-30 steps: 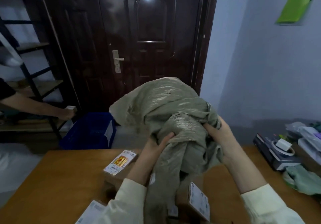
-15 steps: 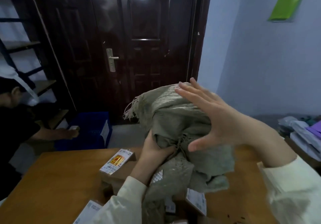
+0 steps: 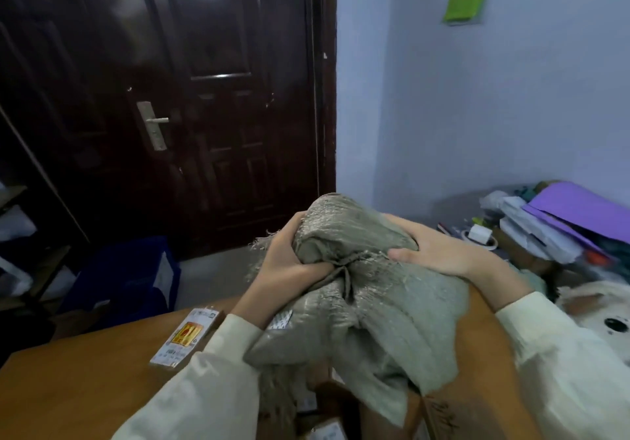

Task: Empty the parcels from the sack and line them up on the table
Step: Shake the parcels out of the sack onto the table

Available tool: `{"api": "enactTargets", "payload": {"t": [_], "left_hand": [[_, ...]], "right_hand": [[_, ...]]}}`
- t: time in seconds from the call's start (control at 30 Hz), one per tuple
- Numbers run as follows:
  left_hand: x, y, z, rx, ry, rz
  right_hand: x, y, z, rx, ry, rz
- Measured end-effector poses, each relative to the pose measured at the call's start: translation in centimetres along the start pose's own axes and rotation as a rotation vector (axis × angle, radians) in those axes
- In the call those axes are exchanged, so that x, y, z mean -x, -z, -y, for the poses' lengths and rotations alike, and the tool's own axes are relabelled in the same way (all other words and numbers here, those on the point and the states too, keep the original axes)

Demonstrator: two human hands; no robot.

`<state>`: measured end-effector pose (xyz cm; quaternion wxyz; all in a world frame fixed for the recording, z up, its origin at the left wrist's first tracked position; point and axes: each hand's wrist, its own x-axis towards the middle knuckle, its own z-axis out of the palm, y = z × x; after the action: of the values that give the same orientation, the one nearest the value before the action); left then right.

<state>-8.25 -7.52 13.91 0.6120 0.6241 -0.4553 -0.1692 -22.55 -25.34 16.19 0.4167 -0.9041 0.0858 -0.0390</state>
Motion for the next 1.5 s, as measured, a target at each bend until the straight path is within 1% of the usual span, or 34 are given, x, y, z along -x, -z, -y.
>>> {"api": "enactTargets", "payload": {"t": [0.03, 0.07, 0.13, 0.17, 0.2, 0.3, 0.33, 0.4, 0.43, 0.5, 0.6, 0.7, 0.73, 0.77, 0.87, 0.97, 1.0, 1.03, 1.07, 1.1, 1.13, 1.17, 1.2, 1.23, 1.27, 1.3, 1.33, 1.37, 1.4, 1.43, 1.47, 1.5], "left_hand": [[-0.6, -0.7, 0.1, 0.011, 0.001, 0.021], [-1.3, -1.5, 0.1, 0.024, 0.004, 0.026], [-2.9, -3.1, -0.3, 0.052, 0.002, 0.005], [-3.8, -4.0, -0.6, 0.074, 0.001, -0.012], [-4.7, -5.1, -1.1, 0.098, -0.006, -0.025], [-7.4, -9.8, -1.8, 0.14, -0.027, -0.053], [-8.0, -11.8, -1.9, 0.157, -0.034, -0.065], [-8.7, -16.2, -1.8, 0.212, -0.048, -0.091], [-8.8, -18.3, -1.6, 0.219, -0.043, -0.116], [-8.8, -22.5, -0.9, 0.252, -0.009, -0.174], [-8.3, -27.4, 1.0, 0.409, 0.092, -0.207], [-7.5, -31.2, 4.3, 0.509, 0.154, -0.226], [-7.2, -32.4, 5.6, 0.544, 0.203, -0.227], [-6.8, -33.6, 7.1, 0.589, 0.284, -0.218], [-5.2, -36.7, 12.5, 0.793, 0.631, -0.142], [-2.7, -37.8, 16.9, 0.876, 0.821, -0.058], [-2.1, -37.8, 18.0, 0.848, 0.887, -0.024], [-2.0, -37.7, 19.4, 0.766, 0.959, 0.026], [-2.2, -37.4, 20.3, 0.629, 1.017, 0.116], [-2.7, -36.9, 20.9, 0.438, 1.054, 0.257], [-3.3, -36.3, 21.2, 0.213, 1.063, 0.46], [-4.1, -35.8, 21.4, -0.044, 1.047, 0.677], [-4.9, -35.2, 21.3, -0.288, 1.001, 0.847], [-6.0, -34.7, 20.7, -0.454, 0.925, 0.952], [-7.2, -34.1, 20.0, -0.563, 0.845, 1.004], [-8.5, -33.4, 19.1, -0.643, 0.774, 1.037], [-9.9, -32.7, 17.8, -0.721, 0.718, 1.054], [-11.3, -32.0, 16.3, -0.788, 0.675, 1.034], [-12.7, -31.4, 14.6, -0.861, 0.608, 0.984], [-13.7, -31.1, 13.1, -0.962, 0.491, 0.886], [-14.3, -31.4, 11.9, -1.061, 0.311, 0.755], [-14.9, -32.1, 11.5, -1.106, 0.085, 0.637]], "right_hand": [[1.2, 0.7, -0.7, -0.011, -0.025, -0.102], [2.5, 1.4, -1.3, -0.03, -0.043, -0.255], [5.8, 2.7, -1.3, -0.041, -0.047, -0.612], [7.5, 3.1, -1.2, -0.009, -0.057, -0.742], [9.1, 3.1, -1.0, 0.041, -0.083, -0.813], [12.2, 2.7, -1.6, 0.251, -0.234, -0.853], [12.7, 2.6, -2.3, 0.328, -0.266, -0.895], [13.2, 2.9, -3.6, 0.421, -0.272, -1.021], [13.4, 3.2, -4.3, 0.427, -0.267, -1.061], [13.6, 3.8, -6.2, 0.367, -0.261, -1.078], [14.0, 5.4, -9.6, 0.264, -0.289, -1.062], [14.7, 6.2, -13.7, 0.282, -0.358, -1.026], [14.9, 6.1, -15.3, 0.3, -0.376, -0.995], [15.1, 5.8, -17.0, 0.321, -0.387, -0.949], [15.9, 3.9, -22.9, 0.372, -0.432, -0.739], [17.4, 0.8, -28.9, 0.361, -0.505, -0.55], [17.8, -0.3, -30.6, 0.353, -0.525, -0.498], [18.1, -1.5, -32.0, 0.353, -0.556, -0.452], [18.4, -2.5, -33.1, 0.361, -0.599, -0.411], [18.6, -3.4, -34.0, 0.38, -0.648, -0.377], [18.7, -4.0, -34.6, 0.408, -0.698, -0.351], [18.6, -4.3, -35.0, 0.434, -0.739, -0.324], [18.6, -4.4, -35.2, 0.442, -0.763, -0.3], [18.6, -4.4, -35.3, 0.445, -0.773, -0.287], [18.6, -4.3, -35.3, 0.427, -0.776, -0.294], [18.7, -4.1, -35.0, 0.388, -0.76, -0.37], [19.0, -3.7, -34.6, 0.332, -0.72, -0.524], [19.2, -3.3, -34.1, 0.276, -0.657, -0.707], [19.4, -2.9, -33.6, 0.239, -0.581, -0.868], [19.2, -2.3, -33.0, 0.226, -0.519, -0.972], [18.8, -1.8, -32.5, 0.246, -0.475, -1.003], [17.9, -1.1, -32.0, 0.296, -0.45, -0.968]]}}
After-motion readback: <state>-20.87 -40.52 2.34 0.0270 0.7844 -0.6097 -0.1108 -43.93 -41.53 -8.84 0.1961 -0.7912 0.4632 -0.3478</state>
